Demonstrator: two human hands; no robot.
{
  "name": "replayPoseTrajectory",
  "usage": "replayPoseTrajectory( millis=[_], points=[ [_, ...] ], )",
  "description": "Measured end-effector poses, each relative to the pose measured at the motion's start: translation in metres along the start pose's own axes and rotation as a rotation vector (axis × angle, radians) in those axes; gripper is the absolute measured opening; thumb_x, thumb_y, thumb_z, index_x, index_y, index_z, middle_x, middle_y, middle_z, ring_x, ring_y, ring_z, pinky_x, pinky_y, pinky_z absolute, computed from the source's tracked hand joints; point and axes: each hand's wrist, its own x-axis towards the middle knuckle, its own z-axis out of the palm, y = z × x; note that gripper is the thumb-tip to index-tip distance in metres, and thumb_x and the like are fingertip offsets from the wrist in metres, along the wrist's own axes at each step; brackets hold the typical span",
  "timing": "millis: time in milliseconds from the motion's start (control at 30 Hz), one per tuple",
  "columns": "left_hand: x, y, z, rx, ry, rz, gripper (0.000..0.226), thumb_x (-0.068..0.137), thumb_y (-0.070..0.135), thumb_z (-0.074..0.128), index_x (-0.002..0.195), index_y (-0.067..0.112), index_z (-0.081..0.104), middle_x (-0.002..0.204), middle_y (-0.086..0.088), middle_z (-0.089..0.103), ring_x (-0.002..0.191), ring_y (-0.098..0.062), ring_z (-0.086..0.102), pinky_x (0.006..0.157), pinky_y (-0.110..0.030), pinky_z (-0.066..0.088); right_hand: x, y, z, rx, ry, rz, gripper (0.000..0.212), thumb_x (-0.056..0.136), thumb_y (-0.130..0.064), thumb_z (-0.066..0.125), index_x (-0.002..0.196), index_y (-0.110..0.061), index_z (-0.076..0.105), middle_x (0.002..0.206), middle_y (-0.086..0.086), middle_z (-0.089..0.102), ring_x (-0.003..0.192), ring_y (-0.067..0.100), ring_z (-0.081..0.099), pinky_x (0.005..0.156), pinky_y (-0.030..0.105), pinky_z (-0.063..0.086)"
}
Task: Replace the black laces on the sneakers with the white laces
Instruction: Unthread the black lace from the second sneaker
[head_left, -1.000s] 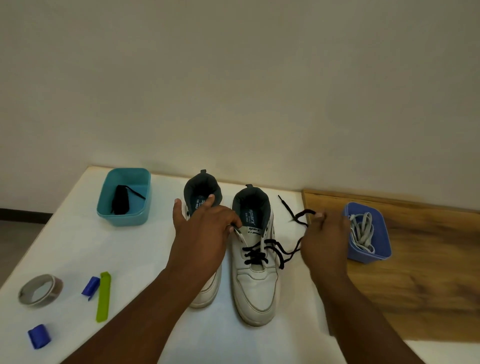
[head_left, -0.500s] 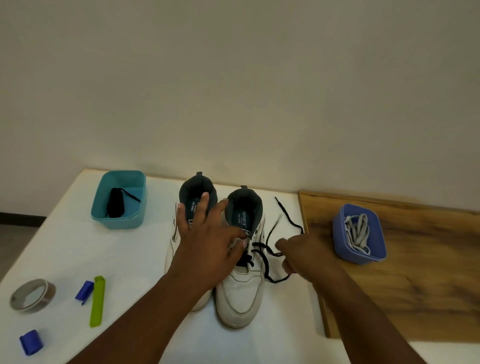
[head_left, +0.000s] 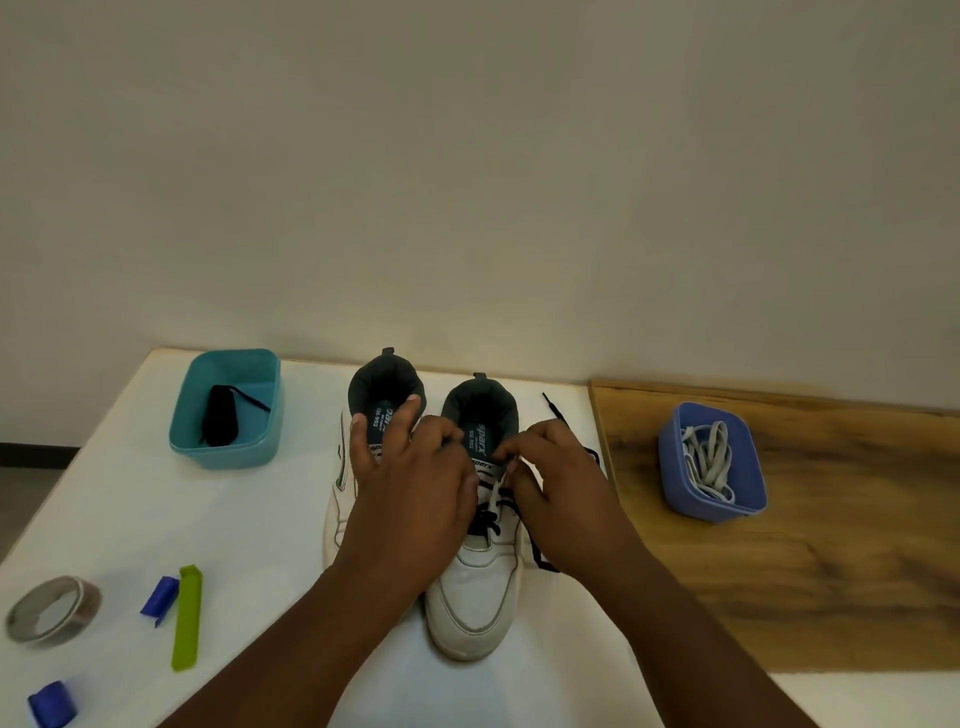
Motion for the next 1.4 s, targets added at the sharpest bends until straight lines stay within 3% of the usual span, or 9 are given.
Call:
replayPoseTrajectory(
  millis=[233,400,500,700,800,967,1100,1233,1400],
  points=[
    [-0.001,0.005,-0.007,-0.061,-0.055,0.055,0.038,0.088,0.046,0.039,0.113,0.043,0.068,0.155,-0.001,0.039,0.153,-0.033,0.009,0.119,-0.064,0.001,-0.001,-0.002,-0.002,0.061,-0.015,0.028,0.033,0.101,-0.001,0.044,0.113,-0.019,0.069,0.11,-0.005,0.051,0.104,-0.003,0.051,0.077,0.002,0.04],
    [0.001,-0.002,0.002,-0.004,-0.125,0.079,0.027,0.086,0.062,0.056,0.094,0.044,0.074,0.15,0.004,0.047,0.153,-0.033,0.012,0.118,-0.064,-0.001,-0.001,-0.004,-0.002,0.065,-0.025,0.03,0.036,0.102,-0.002,0.043,0.117,-0.022,0.069,0.11,-0.006,0.05,0.102,-0.002,0.052,0.075,0.006,0.044],
    [0.002,-0.003,0.0,-0.041,-0.031,-0.003,0.017,0.091,0.047,0.059,0.087,0.038,0.074,0.135,0.009,0.056,0.149,-0.03,0.023,0.118,-0.064,0.008,0.001,-0.004,-0.001,0.079,-0.027,0.053,0.036,0.101,-0.003,0.045,0.115,-0.025,0.07,0.109,-0.008,0.05,0.101,-0.002,0.053,0.076,0.006,0.044],
    [0.004,-0.006,-0.024,-0.221,0.265,-0.187,0.03,0.088,0.028,0.04,0.112,0.023,0.058,0.132,-0.001,0.054,0.14,-0.029,0.037,0.114,-0.065,0.022,0.002,-0.003,-0.006,0.078,-0.018,0.116,0.038,0.102,-0.003,0.043,0.114,-0.023,0.073,0.109,-0.009,0.052,0.097,-0.012,0.05,0.081,-0.001,0.036],
    [0.005,0.0,-0.018,-0.194,0.113,-0.05,0.04,0.09,0.039,0.047,0.128,0.033,0.057,0.152,0.0,0.042,0.151,-0.028,0.018,0.119,-0.063,0.009,0.003,-0.005,-0.008,0.074,-0.037,0.107,0.039,0.102,0.0,0.043,0.119,-0.019,0.072,0.11,-0.008,0.052,0.096,-0.009,0.051,0.081,-0.001,0.036],
    [-0.002,0.003,0.004,-0.008,-0.117,0.049,0.019,0.087,0.057,0.062,0.092,0.042,0.073,0.151,0.003,0.047,0.153,-0.033,0.013,0.118,-0.066,0.001,0.001,-0.004,-0.005,0.069,-0.054,0.106,0.043,0.102,0.003,0.043,0.126,-0.02,0.07,0.112,-0.004,0.053,0.097,-0.003,0.053,0.08,0.0,0.038],
    [0.003,0.002,-0.016,-0.116,0.103,-0.116,0.013,0.095,0.039,0.057,0.094,0.036,0.07,0.132,0.01,0.057,0.147,-0.026,0.029,0.117,-0.064,0.013,0.003,-0.004,-0.005,0.076,-0.042,0.124,0.044,0.101,0.003,0.043,0.125,-0.021,0.071,0.111,-0.005,0.054,0.098,0.001,0.054,0.083,0.001,0.038],
    [0.004,-0.012,-0.034,-0.213,0.375,-0.354,0.022,0.099,0.026,0.039,0.112,0.021,0.056,0.124,-0.003,0.056,0.132,-0.034,0.044,0.107,-0.065,0.03,0.004,-0.006,-0.006,0.113,-0.043,0.168,0.044,0.101,0.002,0.042,0.122,-0.023,0.072,0.111,-0.007,0.054,0.098,-0.002,0.054,0.081,-0.001,0.038],
    [0.001,-0.001,-0.017,-0.161,0.051,-0.066,0.045,0.093,0.044,0.039,0.137,0.04,0.051,0.159,-0.001,0.032,0.153,-0.031,0.009,0.119,-0.065,0.005,0.004,-0.007,-0.005,0.124,-0.054,0.187,0.044,0.102,0.001,0.042,0.123,-0.023,0.071,0.113,-0.005,0.053,0.099,0.002,0.055,0.081,0.0,0.039]
  ],
)
